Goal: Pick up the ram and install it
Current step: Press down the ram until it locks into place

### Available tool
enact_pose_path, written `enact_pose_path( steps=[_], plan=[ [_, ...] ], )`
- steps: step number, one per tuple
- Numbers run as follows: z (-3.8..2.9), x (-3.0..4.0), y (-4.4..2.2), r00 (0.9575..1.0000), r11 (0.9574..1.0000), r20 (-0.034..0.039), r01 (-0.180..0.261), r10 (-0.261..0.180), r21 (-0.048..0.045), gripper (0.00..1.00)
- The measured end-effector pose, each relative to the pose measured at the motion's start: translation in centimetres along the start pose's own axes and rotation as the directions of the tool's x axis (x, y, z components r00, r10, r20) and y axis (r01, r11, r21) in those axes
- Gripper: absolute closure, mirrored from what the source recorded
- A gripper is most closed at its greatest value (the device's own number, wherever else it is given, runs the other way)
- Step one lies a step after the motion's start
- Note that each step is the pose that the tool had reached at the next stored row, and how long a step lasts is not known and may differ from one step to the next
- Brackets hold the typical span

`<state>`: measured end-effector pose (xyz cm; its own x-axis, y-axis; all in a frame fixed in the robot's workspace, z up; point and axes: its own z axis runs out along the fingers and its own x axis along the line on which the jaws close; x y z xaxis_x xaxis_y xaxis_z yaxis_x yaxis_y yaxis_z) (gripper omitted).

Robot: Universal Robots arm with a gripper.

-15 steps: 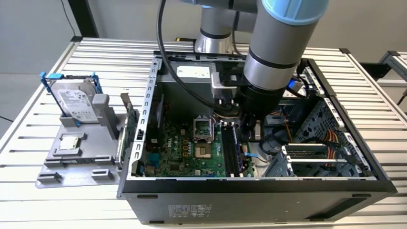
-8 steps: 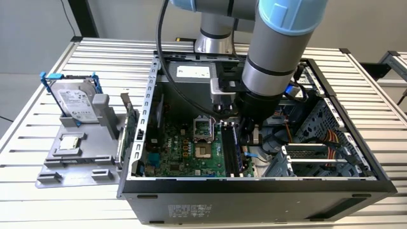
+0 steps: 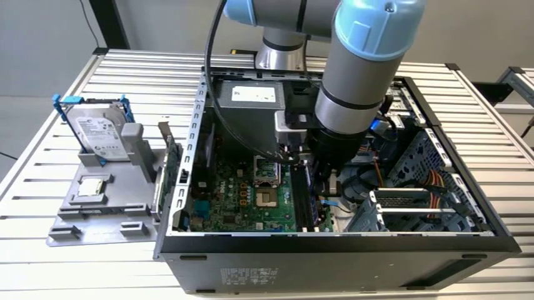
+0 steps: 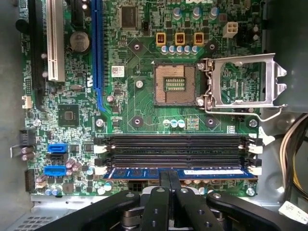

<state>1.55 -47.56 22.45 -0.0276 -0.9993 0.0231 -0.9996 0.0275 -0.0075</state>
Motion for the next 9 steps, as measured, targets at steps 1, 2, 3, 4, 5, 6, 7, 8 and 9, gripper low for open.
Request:
enact_pose_path(
  steps=[1,2,3,4,5,6,7,8,9],
  plan=[
    [0.15,0.00,0.00,1.0000,1.0000,-0.0009,0.000,0.000,-0.0002,1.00],
    [0.31,0.01,0.01,1.0000,1.0000,-0.0015,0.000,0.000,-0.0002,1.00],
    [0.51,0.00,0.01,1.0000,1.0000,-0.0009,0.000,0.000,-0.0002,1.00],
    [0.68,0.00,0.01,1.0000,1.0000,-0.0009,0.000,0.000,-0.0001,1.00],
    [0.74,-0.01,0.01,1.0000,1.0000,-0.0008,0.000,0.000,-0.0001,1.00],
    [0.74,-0.02,0.01,1.0000,1.0000,-0.0008,0.000,0.000,-0.0001,1.00],
    [0.58,-0.05,0.00,1.0000,1.0000,-0.0016,0.000,0.000,-0.0003,1.00],
    [0.32,-0.05,0.00,1.0000,1.0000,0.0011,0.000,0.000,0.0003,1.00],
    [-0.03,-0.08,-0.01,1.0000,1.0000,0.0039,0.000,0.000,0.0008,1.00]
  ],
)
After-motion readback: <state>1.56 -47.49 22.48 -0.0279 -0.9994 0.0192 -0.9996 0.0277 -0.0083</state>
